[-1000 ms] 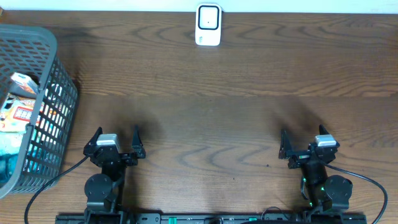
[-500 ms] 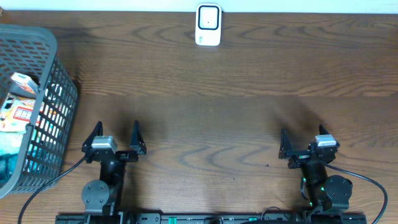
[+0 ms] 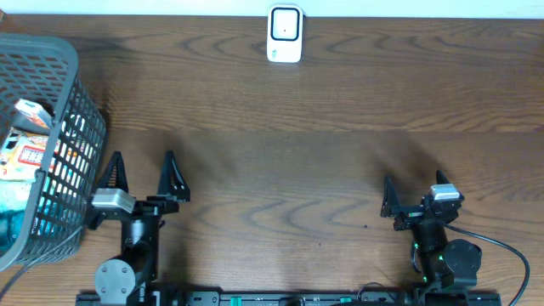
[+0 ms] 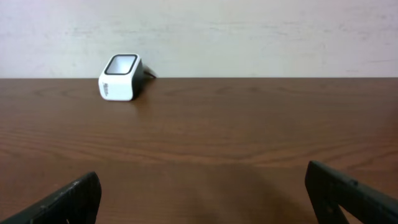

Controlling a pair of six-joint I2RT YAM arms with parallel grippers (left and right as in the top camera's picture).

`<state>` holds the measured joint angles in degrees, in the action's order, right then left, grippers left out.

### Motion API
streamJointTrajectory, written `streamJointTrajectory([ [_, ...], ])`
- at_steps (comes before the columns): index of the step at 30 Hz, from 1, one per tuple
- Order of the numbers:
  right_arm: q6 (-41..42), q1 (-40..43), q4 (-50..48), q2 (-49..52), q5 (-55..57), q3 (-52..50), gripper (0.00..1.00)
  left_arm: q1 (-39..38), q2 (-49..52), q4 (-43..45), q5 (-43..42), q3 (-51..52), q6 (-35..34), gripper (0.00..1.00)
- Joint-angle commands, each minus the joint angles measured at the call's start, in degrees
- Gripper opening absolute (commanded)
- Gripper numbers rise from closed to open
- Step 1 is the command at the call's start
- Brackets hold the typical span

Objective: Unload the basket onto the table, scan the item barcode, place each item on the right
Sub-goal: 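Raise the left gripper and move it over the grey basket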

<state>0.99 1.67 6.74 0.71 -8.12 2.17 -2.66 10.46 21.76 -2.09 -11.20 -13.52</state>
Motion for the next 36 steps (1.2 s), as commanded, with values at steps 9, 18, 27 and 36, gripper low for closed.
streamJointTrajectory([
  [9,-0.4,-0.3,0.0,-0.3,0.1,-0.4,0.99,0.3,33.9,-0.5,-13.2,-29.2,-0.1,0.98],
  [18,-0.4,-0.3,0.0,-0.3,0.1,-0.4,0.99,0.3,44.2,-19.0,-13.3,-43.8,1.5,0.98],
  [27,-0.4,-0.3,0.0,-0.3,0.1,-0.4,0.99,0.0,42.5,-32.3,-17.0,-49.0,-1.3,0.98],
  [36,-0.4,-0.3,0.0,-0.3,0.1,-0.4,0.99,0.0,42.9,-38.7,-16.7,-49.0,-1.8,0.98],
])
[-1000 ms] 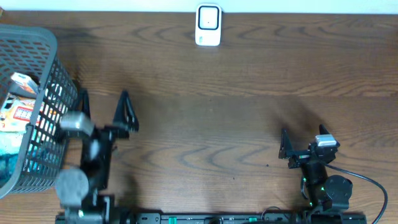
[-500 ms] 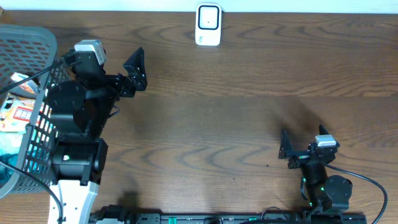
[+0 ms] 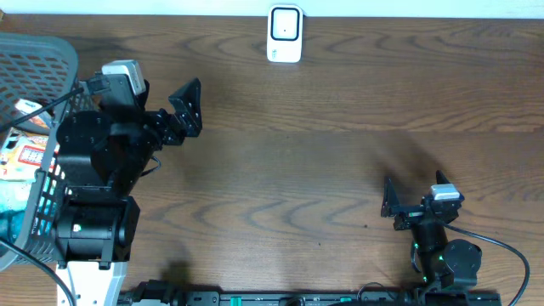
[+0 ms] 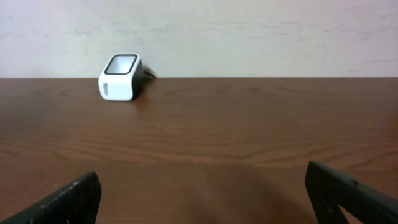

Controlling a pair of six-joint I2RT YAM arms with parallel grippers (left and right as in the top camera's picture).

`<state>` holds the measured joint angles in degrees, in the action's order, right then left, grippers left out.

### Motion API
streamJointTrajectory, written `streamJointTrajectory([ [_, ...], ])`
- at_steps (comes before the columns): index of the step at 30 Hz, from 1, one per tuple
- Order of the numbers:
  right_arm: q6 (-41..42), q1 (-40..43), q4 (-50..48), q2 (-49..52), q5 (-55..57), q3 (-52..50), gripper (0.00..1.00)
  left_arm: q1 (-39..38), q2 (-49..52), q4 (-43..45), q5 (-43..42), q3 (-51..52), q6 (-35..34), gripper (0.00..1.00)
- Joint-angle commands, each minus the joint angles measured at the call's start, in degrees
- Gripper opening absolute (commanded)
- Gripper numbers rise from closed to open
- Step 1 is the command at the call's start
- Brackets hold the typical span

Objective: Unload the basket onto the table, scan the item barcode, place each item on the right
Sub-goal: 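Raise the left gripper and move it over the grey basket, then reach into the basket and grasp the teal Listerine bottle with left gripper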

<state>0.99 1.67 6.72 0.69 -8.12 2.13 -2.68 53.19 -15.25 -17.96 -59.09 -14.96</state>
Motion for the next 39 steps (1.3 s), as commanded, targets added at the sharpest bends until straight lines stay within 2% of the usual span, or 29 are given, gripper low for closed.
streamJointTrajectory([
  [1,-0.4,-0.3,0.0,-0.3,0.1,-0.4,0.99,0.0,0.5,-3.1,-0.8,-1.1,-0.3,0.98],
  [8,-0.4,-0.3,0.0,-0.3,0.1,-0.4,0.99,0.0,4.3,-8.3,-0.2,-1.1,-0.3,0.98],
  [13,-0.4,-0.3,0.0,-0.3,0.1,-0.4,0.99,0.0,7.0,-6.1,0.9,-1.7,0.1,0.98],
  [17,-0.4,-0.3,0.0,-0.3,0.1,-0.4,0.99,0.2,7.0,-7.7,0.9,-5.6,2.4,0.98],
  [21,-0.4,-0.3,0.0,-0.3,0.1,-0.4,0.99,1.5,7.1,-13.8,6.5,-13.1,2.4,0.98],
  [26,-0.4,-0.3,0.0,-0.3,0.1,-0.4,0.99,8.9,8.0,-20.5,8.2,-20.7,2.4,0.98],
  [30,-0.4,-0.3,0.0,-0.3,0.1,-0.4,0.99,21.0,11.0,-27.6,8.1,-22.5,1.4,0.98],
  [39,-0.4,-0.3,0.0,-0.3,0.1,-0.4,0.99,35.9,15.0,-29.3,6.4,-22.5,-0.4,0.98],
])
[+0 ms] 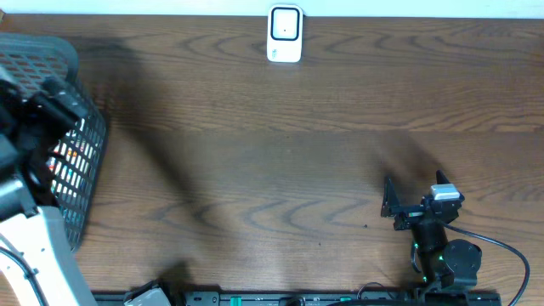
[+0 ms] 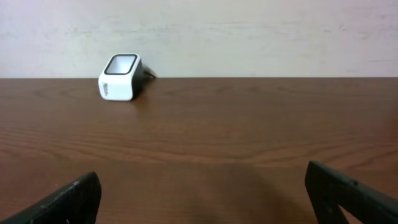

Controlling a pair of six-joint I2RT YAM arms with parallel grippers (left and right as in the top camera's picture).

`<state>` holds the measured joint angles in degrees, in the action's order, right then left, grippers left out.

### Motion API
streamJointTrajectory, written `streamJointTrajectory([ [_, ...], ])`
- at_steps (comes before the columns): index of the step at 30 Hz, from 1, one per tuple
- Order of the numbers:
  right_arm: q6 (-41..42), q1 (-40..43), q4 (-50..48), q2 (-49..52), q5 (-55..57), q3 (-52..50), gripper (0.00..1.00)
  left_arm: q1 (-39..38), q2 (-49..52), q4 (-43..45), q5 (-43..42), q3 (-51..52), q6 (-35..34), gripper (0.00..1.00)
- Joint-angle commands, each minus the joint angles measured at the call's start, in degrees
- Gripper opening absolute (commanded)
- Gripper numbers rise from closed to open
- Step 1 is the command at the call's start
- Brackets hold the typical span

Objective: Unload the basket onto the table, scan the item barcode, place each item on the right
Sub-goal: 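Reach into the basket and grasp the teal Listerine bottle with left gripper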

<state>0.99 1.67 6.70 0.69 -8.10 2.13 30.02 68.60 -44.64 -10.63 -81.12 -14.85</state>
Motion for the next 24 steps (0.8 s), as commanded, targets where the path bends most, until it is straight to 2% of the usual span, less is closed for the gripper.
streamJointTrajectory([
  [1,-0.4,-0.3,0.0,-0.3,0.0,-0.4,0.99,4.5,-0.3,0.1,-0.9,-0.5,-0.5,0.98],
  [5,-0.4,-0.3,0.0,-0.3,0.0,-0.4,0.99,8.1,0.0,0.8,-0.9,-0.5,-0.5,0.98],
  [12,-0.4,-0.3,0.0,-0.3,0.0,-0.4,0.99,11.1,2.8,1.4,6.6,-0.4,-1.0,0.97],
  [18,-0.4,-0.3,0.0,-0.3,0.0,-0.4,0.99,17.0,12.0,-6.1,6.7,-0.4,-12.0,0.98],
  [24,-0.4,-0.3,0.0,-0.3,0.0,-0.4,0.99,21.2,20.6,-13.8,9.2,0.8,-18.6,0.98],
])
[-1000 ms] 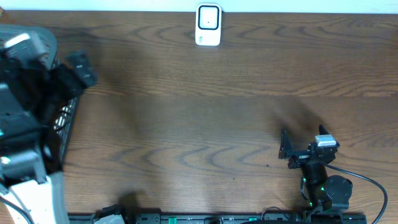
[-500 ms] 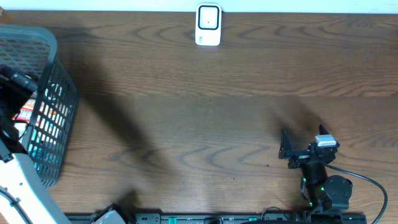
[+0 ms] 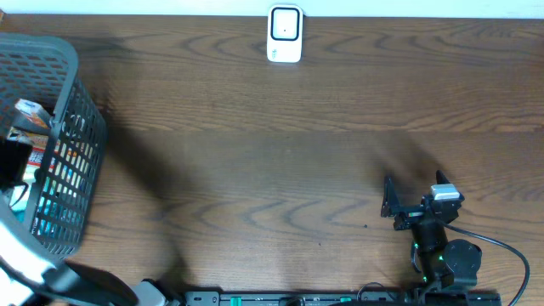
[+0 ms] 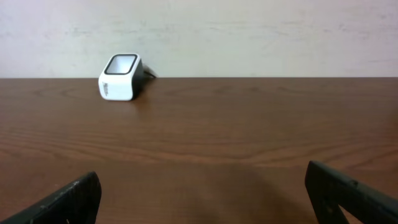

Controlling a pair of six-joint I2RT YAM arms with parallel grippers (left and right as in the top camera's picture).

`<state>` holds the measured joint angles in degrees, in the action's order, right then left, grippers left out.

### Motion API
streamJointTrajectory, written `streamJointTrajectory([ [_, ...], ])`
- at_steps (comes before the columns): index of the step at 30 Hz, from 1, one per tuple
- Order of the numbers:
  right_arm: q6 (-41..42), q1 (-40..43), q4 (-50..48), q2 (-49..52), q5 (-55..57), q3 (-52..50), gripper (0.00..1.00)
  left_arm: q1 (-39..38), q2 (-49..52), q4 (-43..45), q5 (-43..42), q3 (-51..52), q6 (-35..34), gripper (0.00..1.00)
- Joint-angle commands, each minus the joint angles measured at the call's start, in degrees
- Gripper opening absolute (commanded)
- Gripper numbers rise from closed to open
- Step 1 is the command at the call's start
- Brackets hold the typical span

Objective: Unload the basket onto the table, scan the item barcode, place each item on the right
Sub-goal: 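Reach into the basket and grasp the teal Listerine bottle with left gripper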

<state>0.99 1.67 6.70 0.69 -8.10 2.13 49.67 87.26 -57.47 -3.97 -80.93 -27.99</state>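
Observation:
The white barcode scanner [image 3: 284, 34] stands at the table's far edge, and the right wrist view shows the scanner [image 4: 120, 77] far ahead on the left. Several packaged items [image 3: 29, 114] lie in the grey mesh basket [image 3: 85, 127] at the far left. A dark part of my left arm [image 3: 10, 161] hangs over the basket at the frame's edge; its fingers are hidden. My right gripper [image 3: 415, 194] rests open near the front right, and in its own view the right gripper [image 4: 214, 202] has nothing between its fingers.
The brown wooden table [image 3: 280, 170] stretches between basket and right arm. A white wall [image 4: 249, 31] rises behind the scanner. The left arm's white link [image 3: 30, 259] crosses the front left corner.
My left arm has shifted further left and lower over the basket, so more of the basket's rim and contents show. The right arm has not moved.
My left gripper first rested open at the front left beside the basket. Then it was raised and stood open near the basket's far right corner. Later it was over the basket at the frame's left edge, and now it sits deeper there.

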Motion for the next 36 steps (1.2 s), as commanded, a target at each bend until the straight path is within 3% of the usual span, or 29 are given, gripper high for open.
streamJointTrajectory([
  [1,-0.4,-0.3,0.0,-0.3,0.0,-0.4,0.99,2.2,3.1,-1.0,3.4,1.2,-5.9,0.98],
  [25,-0.4,-0.3,0.0,-0.3,0.0,-0.4,0.99,5.0,18.9,11.5,5.1,13.3,-7.5,1.00],
  [31,-0.4,-0.3,0.0,-0.3,0.0,-0.4,0.99,5.0,22.3,11.4,5.1,13.3,-7.8,0.62],
  [34,-0.4,-0.3,0.0,-0.3,0.0,-0.4,0.99,5.0,21.1,11.3,4.5,12.9,-7.9,0.51],
  [36,-0.4,-0.3,0.0,-0.3,0.0,-0.4,0.99,5.0,19.8,10.8,4.4,12.2,-7.9,0.50],
])
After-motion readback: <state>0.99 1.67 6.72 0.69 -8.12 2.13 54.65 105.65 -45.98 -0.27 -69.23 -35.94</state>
